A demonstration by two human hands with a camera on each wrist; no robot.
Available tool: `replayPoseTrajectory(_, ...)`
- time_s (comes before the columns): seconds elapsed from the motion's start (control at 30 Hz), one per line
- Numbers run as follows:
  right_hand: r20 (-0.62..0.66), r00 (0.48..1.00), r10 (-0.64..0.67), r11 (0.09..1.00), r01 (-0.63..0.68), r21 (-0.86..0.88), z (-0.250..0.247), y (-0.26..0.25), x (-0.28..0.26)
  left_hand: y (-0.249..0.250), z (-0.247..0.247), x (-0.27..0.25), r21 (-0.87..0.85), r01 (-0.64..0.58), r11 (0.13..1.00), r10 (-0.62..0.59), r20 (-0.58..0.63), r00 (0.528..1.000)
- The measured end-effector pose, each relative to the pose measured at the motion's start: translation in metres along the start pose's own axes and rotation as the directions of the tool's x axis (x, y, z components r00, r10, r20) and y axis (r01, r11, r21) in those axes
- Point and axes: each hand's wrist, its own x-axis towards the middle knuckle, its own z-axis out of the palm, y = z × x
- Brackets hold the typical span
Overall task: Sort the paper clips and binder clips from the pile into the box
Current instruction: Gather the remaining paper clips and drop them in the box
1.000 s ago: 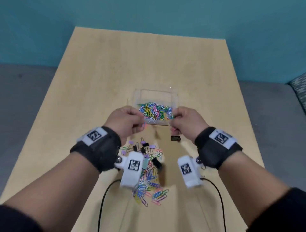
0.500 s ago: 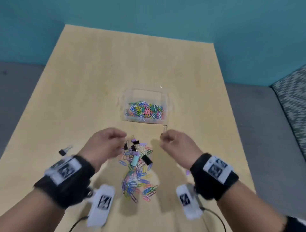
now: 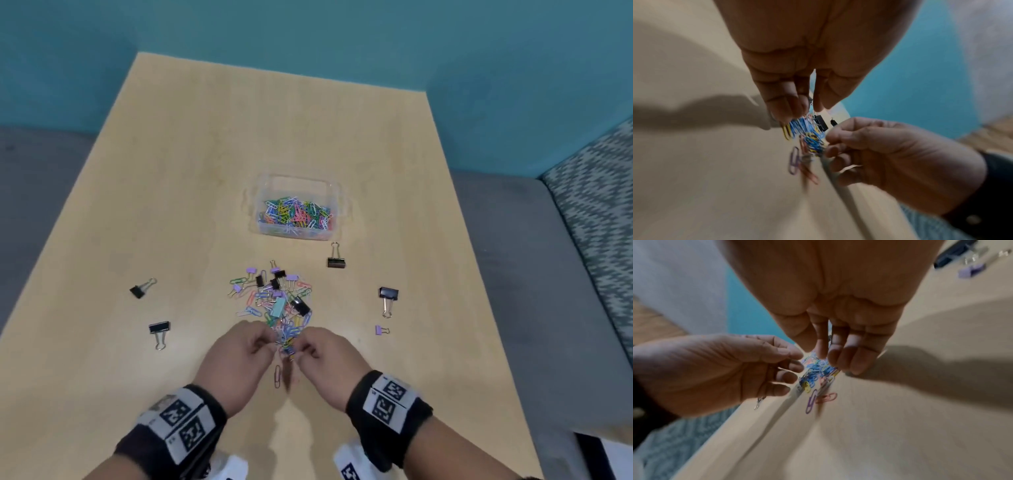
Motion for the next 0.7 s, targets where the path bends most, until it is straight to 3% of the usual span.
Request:
replayPoseTrajectory(0.1, -0.053, 0.982, -0.179, 0.918, 0.148, -0.367, 0.003, 0.017, -0.019, -0.018, -0.008, -0.013, 0.412, -0.210, 0.887, 0.268, -0.087, 0.959)
replayPoseTrajectory(0.2, 0.010, 0.980, -0.201, 0.779, 0.166, -0.604, 0.021, 0.031, -0.037, -0.039, -0.004, -0.028, 0.605, -0.277, 0.747, 0.300, 0.067, 0.952)
replayPoseTrajectory(0.3, 0.042, 0.978, -0.207, 0.724, 0.181, -0.665, 0.039, 0.029, -0.041, -0.044, 0.007, -0.036, 0.687, -0.369, 0.626, 0.315, 0.211, 0.925)
replayPoseTrajectory(0.5, -0.050, 0.965, -0.256, 0.780, 0.176, -0.601, 0.023, 0.014, -0.014, -0.033, -0.005, -0.004, 0.681, -0.284, 0.675, 0.342, 0.053, 0.938)
replayPoseTrajectory(0.7, -0.078, 0.964, -0.254, 0.737, 0.140, -0.661, 0.008, 0.006, 0.014, -0.029, -0.005, 0.010, 0.713, -0.264, 0.649, 0.276, 0.102, 0.956)
